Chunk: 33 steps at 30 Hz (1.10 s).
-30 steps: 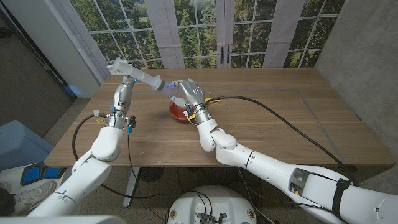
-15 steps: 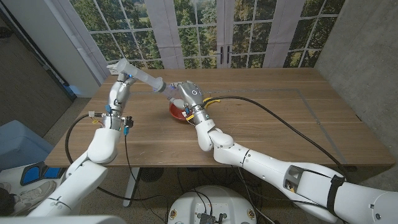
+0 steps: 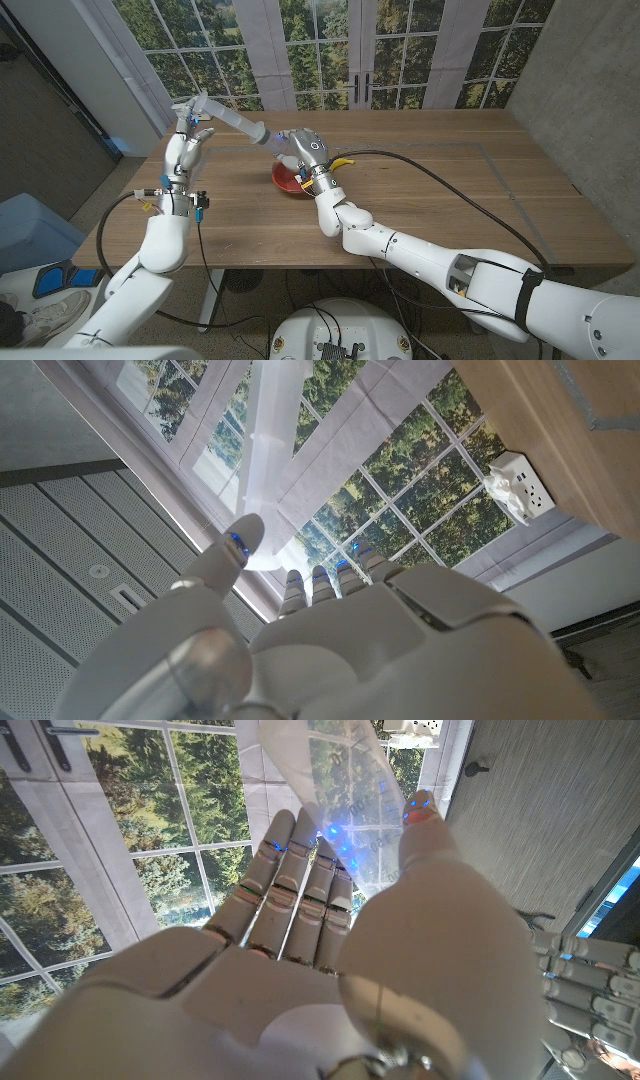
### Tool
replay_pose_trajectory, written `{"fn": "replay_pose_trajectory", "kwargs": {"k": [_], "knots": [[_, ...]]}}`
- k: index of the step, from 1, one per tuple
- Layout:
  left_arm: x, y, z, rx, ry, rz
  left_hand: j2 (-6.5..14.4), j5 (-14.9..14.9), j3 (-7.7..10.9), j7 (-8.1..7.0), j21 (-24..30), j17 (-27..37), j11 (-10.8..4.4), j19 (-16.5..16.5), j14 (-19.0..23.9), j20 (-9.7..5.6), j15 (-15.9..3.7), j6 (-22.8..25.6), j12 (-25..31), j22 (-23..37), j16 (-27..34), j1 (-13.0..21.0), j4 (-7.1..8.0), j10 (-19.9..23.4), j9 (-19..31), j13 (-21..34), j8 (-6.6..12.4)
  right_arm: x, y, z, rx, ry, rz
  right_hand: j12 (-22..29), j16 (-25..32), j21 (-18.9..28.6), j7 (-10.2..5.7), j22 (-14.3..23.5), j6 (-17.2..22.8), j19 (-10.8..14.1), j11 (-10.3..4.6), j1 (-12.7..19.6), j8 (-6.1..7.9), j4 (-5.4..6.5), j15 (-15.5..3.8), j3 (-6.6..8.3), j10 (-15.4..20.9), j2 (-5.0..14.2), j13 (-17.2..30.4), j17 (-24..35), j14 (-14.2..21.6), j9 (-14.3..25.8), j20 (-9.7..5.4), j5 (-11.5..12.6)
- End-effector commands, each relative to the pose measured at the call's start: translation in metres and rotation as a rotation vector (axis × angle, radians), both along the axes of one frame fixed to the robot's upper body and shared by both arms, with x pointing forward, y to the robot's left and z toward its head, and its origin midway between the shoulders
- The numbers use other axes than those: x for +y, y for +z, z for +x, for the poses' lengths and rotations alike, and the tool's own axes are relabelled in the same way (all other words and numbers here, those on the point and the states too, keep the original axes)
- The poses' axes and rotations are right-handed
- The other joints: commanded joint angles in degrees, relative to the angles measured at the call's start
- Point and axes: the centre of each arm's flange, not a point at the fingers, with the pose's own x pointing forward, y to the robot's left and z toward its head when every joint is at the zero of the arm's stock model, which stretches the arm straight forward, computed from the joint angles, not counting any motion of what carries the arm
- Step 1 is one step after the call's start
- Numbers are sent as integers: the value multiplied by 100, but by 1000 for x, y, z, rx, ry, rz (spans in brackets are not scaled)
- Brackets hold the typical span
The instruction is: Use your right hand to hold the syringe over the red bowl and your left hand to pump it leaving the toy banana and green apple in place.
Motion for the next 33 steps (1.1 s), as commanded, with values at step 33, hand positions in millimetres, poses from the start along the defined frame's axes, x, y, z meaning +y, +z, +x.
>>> {"fn": "replay_pose_trajectory", "kwargs": {"k": [33], "knots": [[-46, 36, -72, -245, 420, 105, -87, -1260, -1117, -119, 22, 40, -43, 50, 15, -173, -316, 172, 11, 40, 6, -1038, 344, -26, 27, 17, 71, -4, -24, -13, -13, 18, -74, -26, -34, 107, -863, -3, 1416, -101, -696, 702, -9, 21, -769, 74, 797, 606, 65, 68, 77, 6, -421, 31]]}}
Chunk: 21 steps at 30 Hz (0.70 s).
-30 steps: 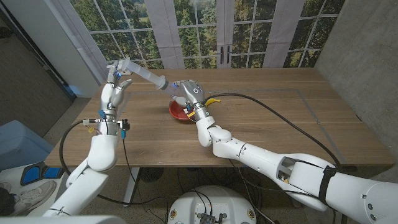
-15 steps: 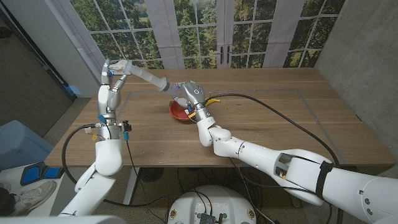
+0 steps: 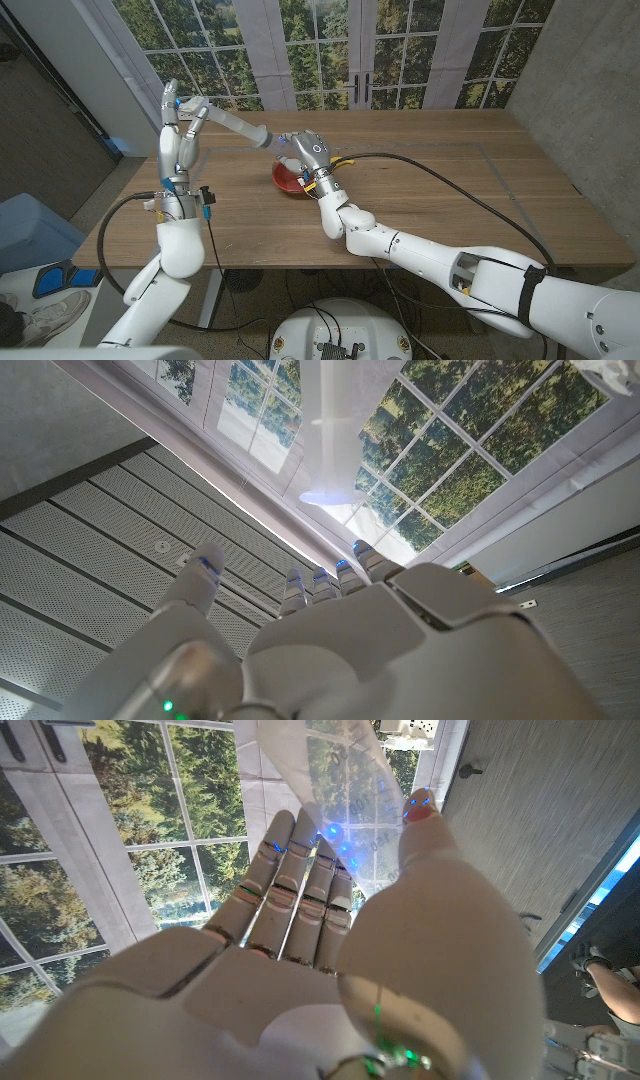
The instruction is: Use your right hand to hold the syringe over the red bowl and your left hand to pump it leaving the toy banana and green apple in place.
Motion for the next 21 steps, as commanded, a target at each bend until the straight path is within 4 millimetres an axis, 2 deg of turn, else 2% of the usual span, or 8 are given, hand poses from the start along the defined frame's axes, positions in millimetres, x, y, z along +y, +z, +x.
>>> {"fn": "replay_pose_trajectory", "kwargs": {"k": [1, 12, 15, 17, 21], "knots": [[-16, 23, -35, -30, 204, 60, -8, -59, -50, -36, 22, 11, -31, 18, 17, -204, -317, 36, 11, 27, 5, -55, 5, 21, 27, 17, 22, 1, -14, -7, 5, 9, -49, 15, -15, 60, -891, -5, 1387, -17, -719, 643, 44, 18, -772, 76, 783, 667, 39, 19, 78, 8, -444, 37], [-31, 39, -58, -8, 366, 84, -8, -225, -110, -62, 30, -2, -58, 44, 71, -175, -357, 76, 11, 28, 9, -114, -27, 49, 27, 17, 12, -1, -18, -7, 15, 19, -74, 0, -24, 86, -902, -7, 1401, -34, -707, 633, 37, 26, -766, 76, 786, 668, 52, 36, 80, 8, -444, 32], [-32, 42, -59, 9, 384, 75, 57, -282, -127, -54, 25, 27, -75, 32, 61, -142, -350, 61, -1, 29, 16, -204, 44, 25, 28, 17, -1, -2, -19, -7, 15, 23, -69, -3, -27, 93, -900, -7, 1397, -37, -708, 643, 33, 20, -774, 80, 793, 667, 51, 40, 80, 8, -444, 32], [-29, 43, -57, 16, 365, 59, 147, -328, -144, -36, 27, 51, -67, 31, 52, -122, -338, 53, -1, 32, 25, -309, 142, 26, 30, 18, -9, -4, -18, -6, 21, 26, -68, -11, -31, 100, -901, -8, 1396, -38, -723, 636, 30, 26, -763, 80, 778, 671, 57, 43, 79, 9, -448, 31], [-24, 41, -52, 55, 324, 6, 190, -370, -179, -26, 42, 69, -65, 68, 55, -92, -305, 29, -9, 35, 35, -437, 245, 9, 30, 19, -21, -8, -17, -4, 22, 26, -56, -15, -36, 111, -894, -8, 1405, -41, -710, 641, 29, 22, -772, 81, 793, 667, 55, 49, 78, 9, -447, 29]]}}
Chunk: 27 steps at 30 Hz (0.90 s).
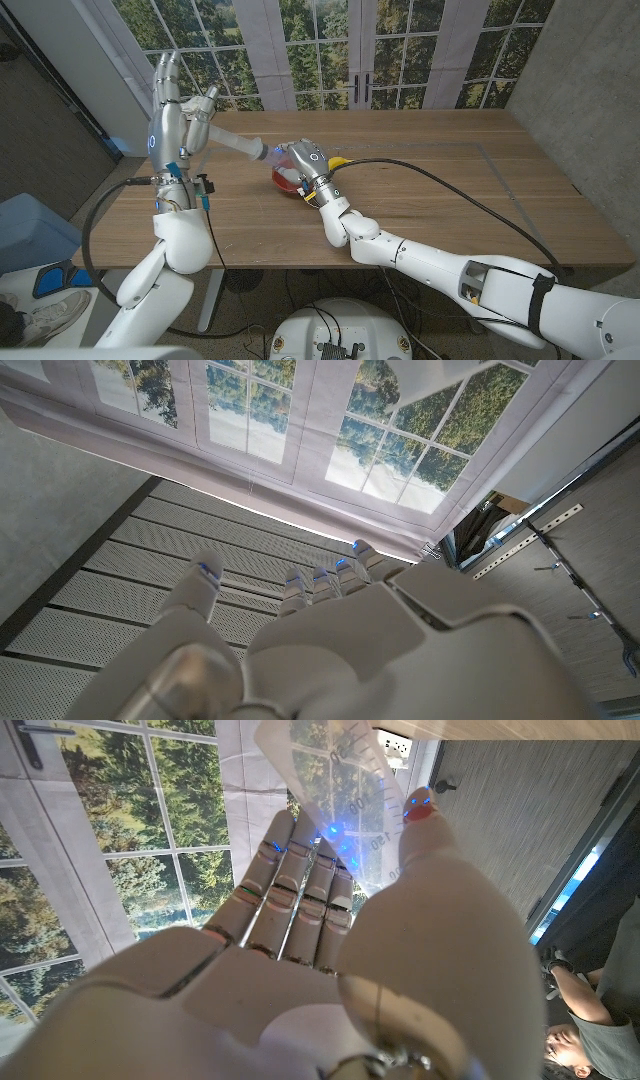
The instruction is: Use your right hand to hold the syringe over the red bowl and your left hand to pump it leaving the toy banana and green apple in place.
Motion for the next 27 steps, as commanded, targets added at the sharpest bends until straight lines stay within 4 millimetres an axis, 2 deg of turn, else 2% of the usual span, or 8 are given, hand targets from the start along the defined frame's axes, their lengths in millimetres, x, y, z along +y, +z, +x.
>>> {"fn": "replay_pose_trajectory", "kwargs": {"k": [1, 6, 10, 17, 27], "knots": [[4, 6, -4, 43, 32, -91, 154, -63, -15, 7, 50, 37, -35, 89, 12, -61, -275, -12, -5, 14, 38, -175, 117, -13, 30, 19, -22, -9, 0, 3, 3, 5, 7, 32, 4, 40, -887, -9, 1359, -39, -665, 641, 9, 22, -769, 83, 740, 668, 31, 23, 76, 14, -448, 24], [5, 4, -2, 77, 42, -144, 141, -97, -19, 13, 89, 14, -7, 216, 119, 137, -201, 2, 15, 12, 53, -252, 144, 52, 28, 19, -19, -13, 1, 3, -3, 7, 19, 22, -7, 54, -904, -10, 1357, -47, -669, 631, 2, 29, -762, 82, 744, 668, 33, 29, 70, 14, -452, 22], [11, 3, 4, 97, -19, -194, 146, -109, 1, 40, 106, -4, -11, 299, 237, 234, -156, 86, 34, 11, 67, -275, 141, 125, 27, 19, 6, -17, 1, 4, -5, 10, 16, 22, -13, 65, -903, -10, 1359, -53, -678, 624, -2, 33, -758, 84, 754, 673, 44, 34, 70, 15, -452, 22], [18, 11, 9, 165, -34, -214, 142, -116, 11, 61, 102, -9, -2, 321, 275, 245, -131, 122, 38, 11, 58, -301, 145, 164, 27, 20, 9, -22, -2, 3, -11, 57, 17, 14, -30, 80, -910, -11, 1361, -65, -693, 613, -7, 39, -755, 84, 751, 673, 56, 38, 55, 16, -454, 20], [19, 19, 17, 228, 17, -223, 146, -120, 26, 64, 53, -10, 18, 224, 168, 193, -141, 124, 9, 12, 0, -332, 156, 115, 27, 21, -2, -17, -8, -5, -29, 89, -20, -4, -63, 97, -943, -14, 1371, -96, -711, 599, -12, 40, -757, 81, 749, 661, 67, 42, 17, 18, -449, 13]]}}
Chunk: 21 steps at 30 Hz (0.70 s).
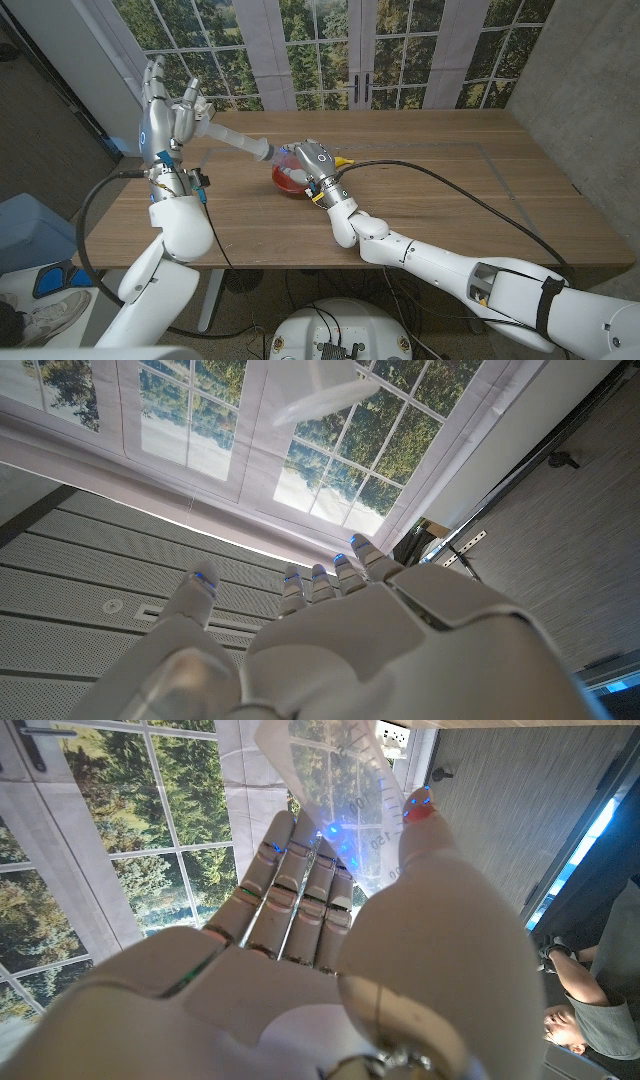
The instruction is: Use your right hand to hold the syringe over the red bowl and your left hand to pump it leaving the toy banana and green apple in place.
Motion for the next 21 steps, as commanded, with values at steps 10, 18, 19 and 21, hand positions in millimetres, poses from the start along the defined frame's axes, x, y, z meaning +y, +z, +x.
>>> {"fn": "replay_pose_trajectory", "kwargs": {"k": [10, 18, 19, 21], "knots": [[-2, 8, 14, 154, 154, -21, 340, -6, 81, -14, -34, 6, 74, -88, -135, 10, -161, 23, -11, 7, -46, -46, 16, -75, 28, 21, -12, 8, -4, -9, -42, 62, -38, 18, -39, 46, -940, 14, 1380, -63, -717, 588, 17, 44, -745, 82, 770, 662, 20, 15, -18, 14, -427, 32], [-6, 8, 17, 173, 232, -21, 361, -3, 112, 5, -43, 1, 66, -109, -145, -33, -193, 28, -11, 7, -48, -33, 8, -78, 28, 21, -13, 10, -2, -12, -49, 74, -35, -1, -46, 63, -937, 12, 1386, -72, -706, 592, 13, 38, -752, 86, 780, 661, 11, 28, -23, 14, -427, 31], [-7, 8, 18, 175, 244, -20, 362, -3, 116, 10, -43, 0, 69, -109, -149, -33, -196, 28, -11, 7, -49, -32, 6, -77, 28, 21, -13, 10, -1, -12, -46, 79, -34, -1, -48, 67, -934, 11, 1382, -71, -725, 592, 10, 37, -751, 86, 785, 661, 13, 29, -25, 14, -427, 31], [-7, 8, 19, 185, 264, -17, 363, -3, 120, 10, -43, 0, 69, -110, -150, -32, -210, 29, -10, 7, -48, -31, 5, -75, 28, 21, -13, 10, 0, -14, -49, 80, -33, -4, -48, 68, -932, 11, 1385, -80, -727, 593, 10, 36, -751, 87, 783, 662, 16, 33, -24, 14, -427, 31]]}}
